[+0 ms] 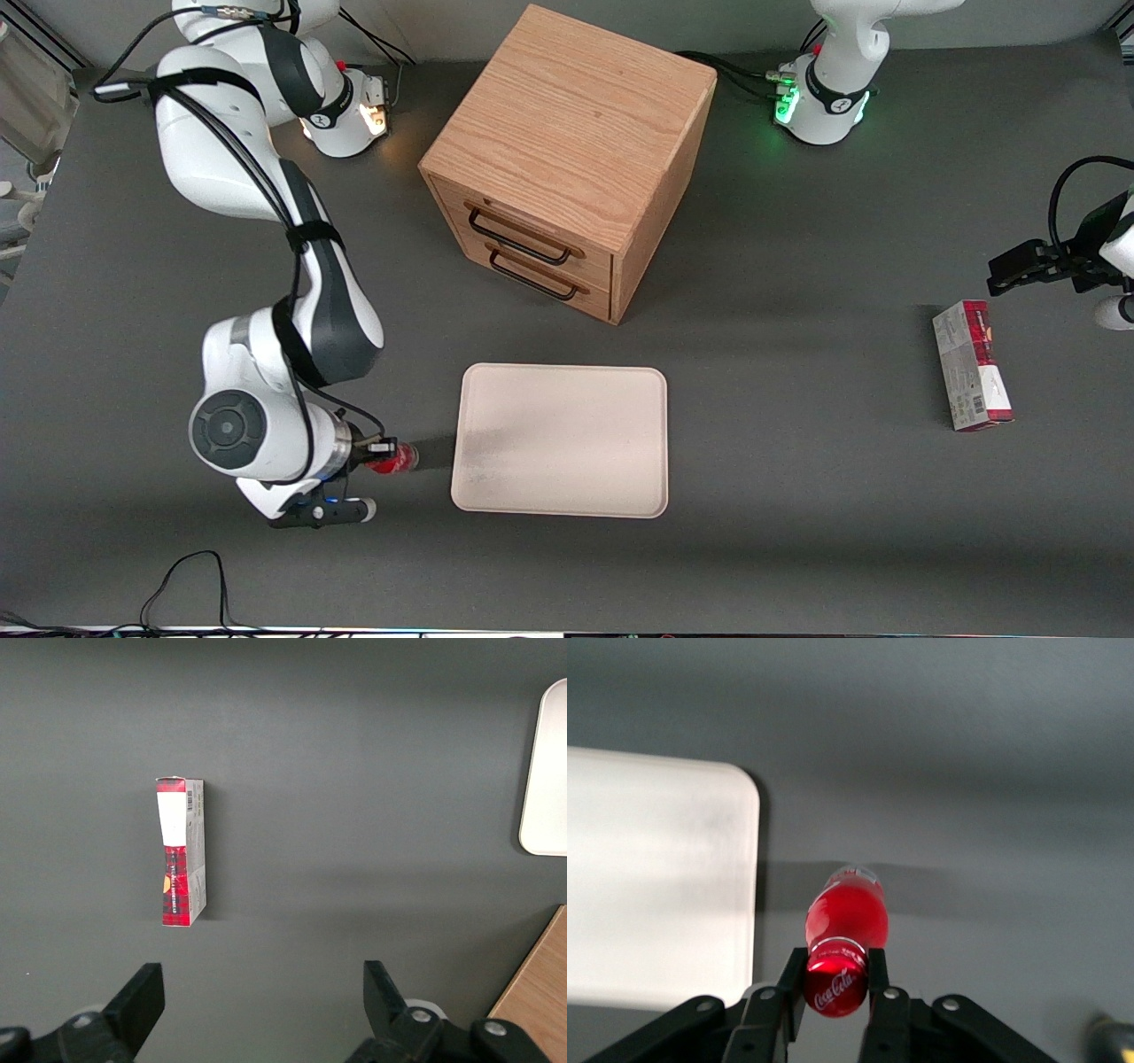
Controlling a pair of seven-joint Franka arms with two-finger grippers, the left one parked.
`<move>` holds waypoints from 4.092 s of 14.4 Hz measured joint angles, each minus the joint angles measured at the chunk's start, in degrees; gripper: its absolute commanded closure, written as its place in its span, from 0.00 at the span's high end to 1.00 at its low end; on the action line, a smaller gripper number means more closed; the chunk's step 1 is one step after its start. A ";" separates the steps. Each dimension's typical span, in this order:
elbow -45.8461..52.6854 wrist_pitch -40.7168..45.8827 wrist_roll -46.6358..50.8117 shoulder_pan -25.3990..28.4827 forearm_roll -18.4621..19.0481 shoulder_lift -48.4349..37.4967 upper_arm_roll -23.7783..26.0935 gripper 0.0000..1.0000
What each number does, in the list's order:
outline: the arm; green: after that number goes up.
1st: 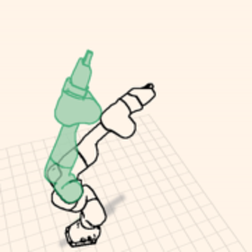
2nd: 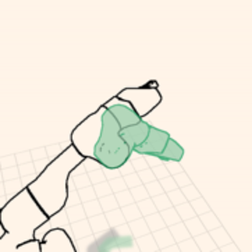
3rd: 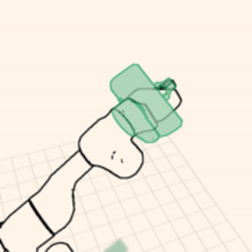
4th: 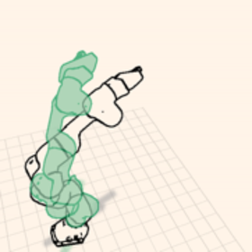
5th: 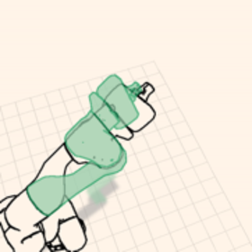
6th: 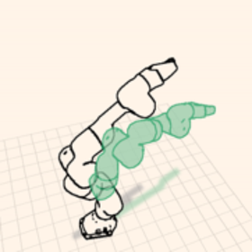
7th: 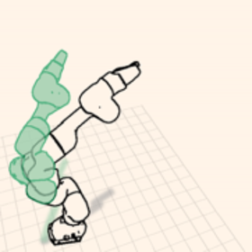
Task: Place coke bottle on tray
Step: 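Lift the held bottle up and back toward the right arm's base, then carry the bottle over the white tray and lower it onto the tray, then set the bottle upright on the tray and open the right gripper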
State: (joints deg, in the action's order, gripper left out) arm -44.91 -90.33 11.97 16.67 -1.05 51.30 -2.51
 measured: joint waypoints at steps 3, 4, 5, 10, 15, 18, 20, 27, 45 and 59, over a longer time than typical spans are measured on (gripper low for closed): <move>0.68 11.12 -1.72 -0.91 0.00 -7.78 0.06 0.00; 0.70 13.84 -2.51 -1.35 0.00 -10.46 0.07 0.00; 0.65 16.29 -3.73 -1.83 0.00 -13.00 0.06 0.00; -6.74 21.49 -7.95 -3.81 0.00 -23.44 0.05 0.00; -11.40 20.74 -7.00 -3.31 -0.03 -25.47 0.68 0.00; -11.42 16.79 2.17 -1.53 -0.14 -23.73 4.47 0.00; -11.06 12.87 11.22 -0.27 -0.11 -21.24 9.00 0.00; -7.92 2.50 21.67 2.55 0.59 -13.23 11.38 0.00; -4.42 -19.94 26.11 3.27 9.40 3.03 11.20 0.14; -3.65 -19.84 26.11 3.31 10.18 3.01 11.21 1.00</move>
State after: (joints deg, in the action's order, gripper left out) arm -48.56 -110.17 38.09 19.99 9.13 54.31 8.70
